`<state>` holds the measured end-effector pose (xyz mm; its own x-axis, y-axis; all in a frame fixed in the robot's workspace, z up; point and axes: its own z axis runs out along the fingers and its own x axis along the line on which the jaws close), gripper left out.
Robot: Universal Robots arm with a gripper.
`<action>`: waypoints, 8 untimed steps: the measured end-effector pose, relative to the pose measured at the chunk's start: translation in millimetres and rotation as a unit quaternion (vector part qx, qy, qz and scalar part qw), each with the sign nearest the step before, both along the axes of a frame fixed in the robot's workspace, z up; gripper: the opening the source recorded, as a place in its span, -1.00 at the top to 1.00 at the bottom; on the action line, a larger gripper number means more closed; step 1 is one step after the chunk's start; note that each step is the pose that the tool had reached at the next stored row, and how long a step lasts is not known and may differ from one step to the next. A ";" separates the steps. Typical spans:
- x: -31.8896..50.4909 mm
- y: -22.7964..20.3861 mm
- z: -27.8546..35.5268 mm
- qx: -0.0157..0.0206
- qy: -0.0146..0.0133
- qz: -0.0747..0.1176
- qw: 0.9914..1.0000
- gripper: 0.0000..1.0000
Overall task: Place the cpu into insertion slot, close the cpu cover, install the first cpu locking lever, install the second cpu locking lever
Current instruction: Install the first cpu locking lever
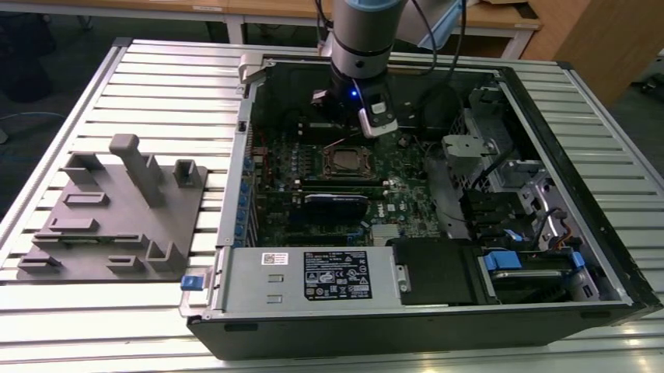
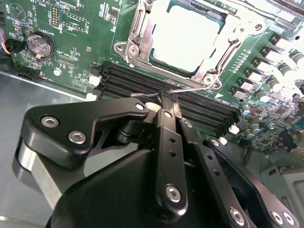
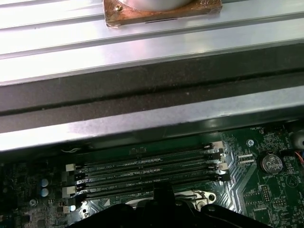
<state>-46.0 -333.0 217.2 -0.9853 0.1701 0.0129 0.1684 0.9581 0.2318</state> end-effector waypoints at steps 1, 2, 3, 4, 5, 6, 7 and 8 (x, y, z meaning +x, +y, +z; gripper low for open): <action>0.0 0.0 -0.6 0.000 0.000 0.000 1.000 0.80; 0.0 0.0 -1.1 0.000 0.000 0.000 1.000 0.80; -0.1 -0.1 -1.2 0.000 0.000 0.000 1.000 0.80; -0.1 -0.1 -1.2 0.000 0.000 0.000 1.000 0.80; -0.1 -0.1 -1.2 0.000 0.000 0.000 1.000 0.80; -0.1 -0.1 -1.2 0.000 0.000 0.000 1.000 0.80; -0.1 0.0 -1.3 0.000 0.000 0.000 1.000 0.80; -0.1 0.0 -1.3 0.000 0.000 0.000 1.000 0.80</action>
